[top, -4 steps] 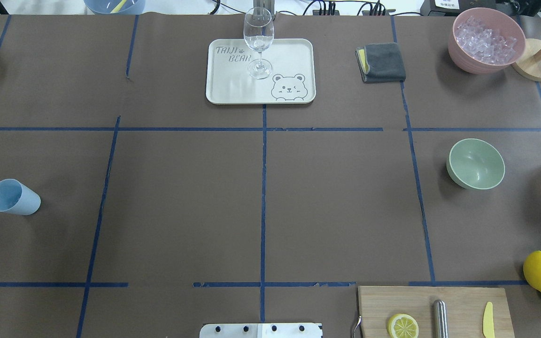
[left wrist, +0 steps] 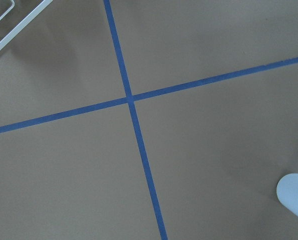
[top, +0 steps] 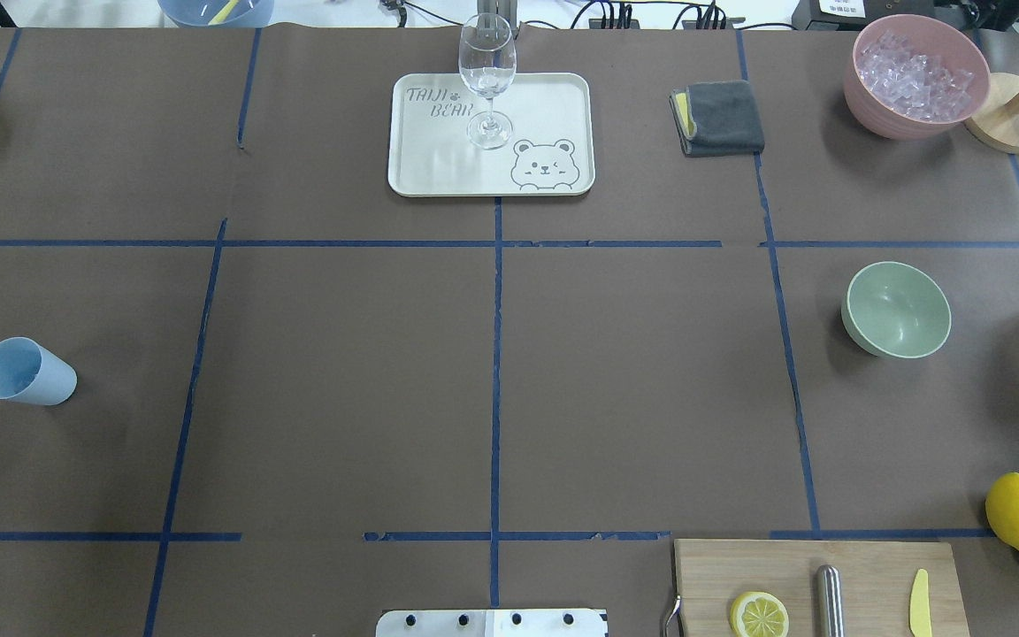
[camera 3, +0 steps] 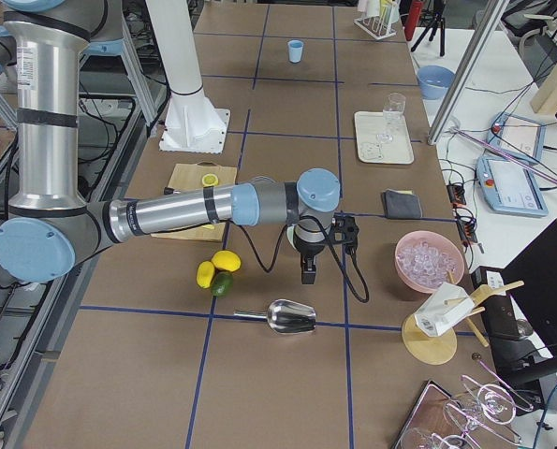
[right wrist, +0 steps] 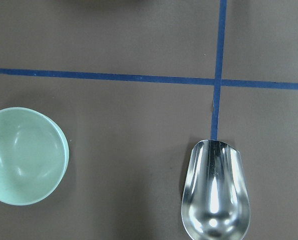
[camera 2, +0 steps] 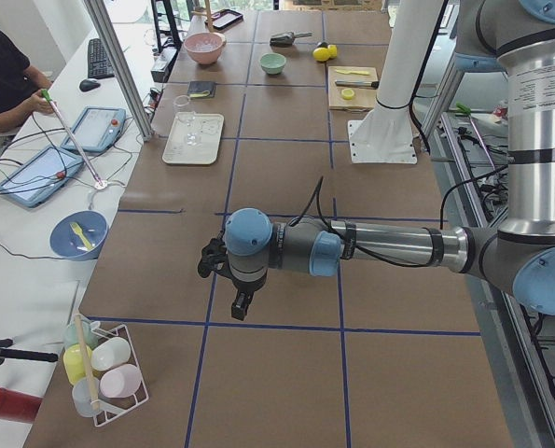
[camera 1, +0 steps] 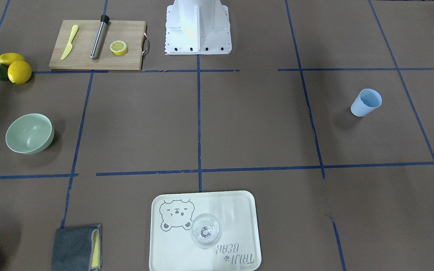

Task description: Pour ice into bowl

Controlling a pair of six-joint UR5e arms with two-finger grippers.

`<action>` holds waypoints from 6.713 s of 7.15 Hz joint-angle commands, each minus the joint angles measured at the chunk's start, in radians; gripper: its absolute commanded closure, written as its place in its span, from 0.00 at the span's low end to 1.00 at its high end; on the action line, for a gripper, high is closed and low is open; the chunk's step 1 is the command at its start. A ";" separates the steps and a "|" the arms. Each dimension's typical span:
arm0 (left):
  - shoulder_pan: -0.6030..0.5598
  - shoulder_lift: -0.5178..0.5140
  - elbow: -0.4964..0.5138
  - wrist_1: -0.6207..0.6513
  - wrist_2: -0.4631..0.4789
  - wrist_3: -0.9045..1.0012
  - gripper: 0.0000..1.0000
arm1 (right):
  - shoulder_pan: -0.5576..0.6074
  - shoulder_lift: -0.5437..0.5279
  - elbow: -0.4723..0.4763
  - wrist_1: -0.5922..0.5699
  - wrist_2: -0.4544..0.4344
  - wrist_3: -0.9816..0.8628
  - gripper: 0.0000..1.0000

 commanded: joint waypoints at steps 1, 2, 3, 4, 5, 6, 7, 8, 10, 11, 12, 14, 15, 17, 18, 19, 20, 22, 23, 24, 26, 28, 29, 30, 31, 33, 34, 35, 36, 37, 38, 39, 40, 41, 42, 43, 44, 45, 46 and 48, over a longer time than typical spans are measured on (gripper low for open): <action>0.001 0.005 -0.015 -0.014 0.007 0.004 0.00 | 0.000 0.008 0.006 0.001 0.003 -0.005 0.00; 0.001 0.006 -0.033 -0.013 -0.002 0.003 0.00 | 0.000 0.008 0.004 0.001 0.001 -0.006 0.00; 0.004 0.006 -0.038 -0.014 -0.004 0.004 0.00 | 0.000 0.008 0.001 0.001 0.000 -0.006 0.00; 0.004 0.006 -0.044 -0.016 -0.004 0.004 0.00 | 0.000 0.010 0.003 0.001 0.001 -0.004 0.00; 0.004 -0.006 -0.021 -0.017 -0.004 0.003 0.00 | -0.002 0.010 0.003 0.002 0.001 -0.006 0.00; 0.004 -0.004 -0.014 -0.021 -0.007 0.004 0.00 | -0.005 0.008 -0.003 0.029 0.001 -0.001 0.00; 0.004 -0.006 -0.018 -0.031 -0.007 0.012 0.00 | -0.012 0.007 -0.009 0.051 0.001 -0.001 0.00; 0.006 0.000 -0.023 -0.075 -0.010 0.007 0.00 | -0.061 0.007 -0.011 0.060 0.003 -0.002 0.00; 0.006 0.006 -0.018 -0.123 -0.040 0.013 0.00 | -0.143 0.008 -0.022 0.160 0.000 0.081 0.00; 0.006 0.008 -0.017 -0.125 -0.041 0.007 0.00 | -0.194 0.010 -0.041 0.207 -0.002 0.143 0.00; 0.006 0.008 -0.017 -0.125 -0.042 0.006 0.00 | -0.234 0.014 -0.084 0.331 -0.006 0.227 0.00; 0.006 0.008 -0.017 -0.125 -0.042 0.004 0.00 | -0.349 0.055 -0.233 0.653 -0.066 0.569 0.02; 0.006 0.008 -0.017 -0.125 -0.048 0.003 0.00 | -0.411 0.060 -0.245 0.713 -0.133 0.676 0.08; 0.006 0.006 -0.015 -0.128 -0.106 -0.061 0.00 | -0.451 0.050 -0.261 0.714 -0.152 0.676 0.09; 0.007 0.006 -0.021 -0.128 -0.106 -0.082 0.00 | -0.469 0.056 -0.300 0.715 -0.150 0.682 0.10; 0.007 0.006 -0.021 -0.128 -0.106 -0.083 0.00 | -0.473 0.060 -0.305 0.717 -0.149 0.686 0.37; 0.007 0.006 -0.023 -0.128 -0.106 -0.083 0.00 | -0.473 0.060 -0.302 0.715 -0.146 0.685 0.99; 0.007 0.006 -0.024 -0.126 -0.106 -0.083 0.00 | -0.471 0.056 -0.290 0.723 -0.147 0.683 1.00; 0.007 0.006 -0.024 -0.126 -0.106 -0.083 0.00 | -0.466 0.045 -0.251 0.726 -0.146 0.686 1.00; 0.007 0.006 -0.026 -0.126 -0.106 -0.083 0.00 | -0.465 0.028 -0.191 0.717 -0.146 0.689 1.00; 0.007 0.006 -0.027 -0.131 -0.106 -0.082 0.00 | -0.476 0.046 -0.146 0.720 -0.146 0.794 1.00; 0.007 0.006 -0.041 -0.131 -0.106 -0.082 0.00 | -0.599 0.176 -0.082 0.723 -0.172 1.157 1.00; 0.007 0.006 -0.043 -0.151 -0.106 -0.082 0.00 | -0.682 0.244 -0.062 0.715 -0.214 1.274 1.00; 0.007 0.006 -0.040 -0.180 -0.106 -0.083 0.00 | -0.783 0.369 -0.068 0.676 -0.286 1.415 1.00; 0.007 0.006 -0.040 -0.180 -0.106 -0.083 0.00 | -0.881 0.517 -0.074 0.542 -0.386 1.520 1.00; 0.007 0.006 -0.037 -0.182 -0.108 -0.080 0.00 | -0.980 0.731 -0.156 0.407 -0.521 1.644 1.00; 0.009 0.006 -0.037 -0.201 -0.108 -0.080 0.00 | -1.009 0.823 -0.260 0.409 -0.554 1.685 1.00; 0.009 0.006 -0.035 -0.208 -0.106 -0.082 0.00 | -1.034 0.851 -0.320 0.412 -0.587 1.682 1.00; 0.010 0.006 -0.032 -0.209 -0.108 -0.082 0.00 | -1.051 0.856 -0.353 0.416 -0.617 1.680 1.00; 0.018 0.006 -0.033 -0.209 -0.108 -0.082 0.00 | -1.052 0.858 -0.383 0.442 -0.618 1.680 1.00; 0.029 0.005 -0.033 -0.217 -0.125 -0.082 0.00 | -1.052 0.865 -0.413 0.470 -0.617 1.682 0.93; 0.062 0.005 -0.029 -0.269 -0.134 -0.085 0.00 | -1.054 0.866 -0.416 0.471 -0.617 1.685 0.01; 0.105 0.005 -0.029 -0.319 -0.133 -0.173 0.00 | -1.055 0.866 -0.419 0.471 -0.617 1.688 0.00; 0.165 0.005 -0.026 -0.429 -0.122 -0.335 0.00 | -1.055 0.866 -0.416 0.473 -0.614 1.690 0.00; 0.202 0.008 -0.021 -0.536 -0.090 -0.481 0.00 | -1.052 0.869 -0.395 0.475 -0.606 1.688 0.00; 0.249 0.025 -0.032 -0.623 0.029 -0.584 0.00 | -1.004 0.853 -0.326 0.468 -0.556 1.683 0.00; 0.282 0.064 -0.053 -0.695 0.098 -0.647 0.00 | -0.929 0.811 -0.271 0.470 -0.426 1.679 0.00; 0.308 0.090 -0.082 -0.749 0.134 -0.774 0.00 | -0.855 0.727 -0.173 0.470 -0.355 1.676 0.00; 0.408 0.141 -0.127 -0.822 0.292 -0.930 0.00 | -0.820 0.656 -0.113 0.470 -0.332 1.671 0.00; 0.599 0.268 -0.254 -0.881 0.535 -1.121 0.00 | -0.792 0.597 -0.091 0.473 -0.331 1.627 0.00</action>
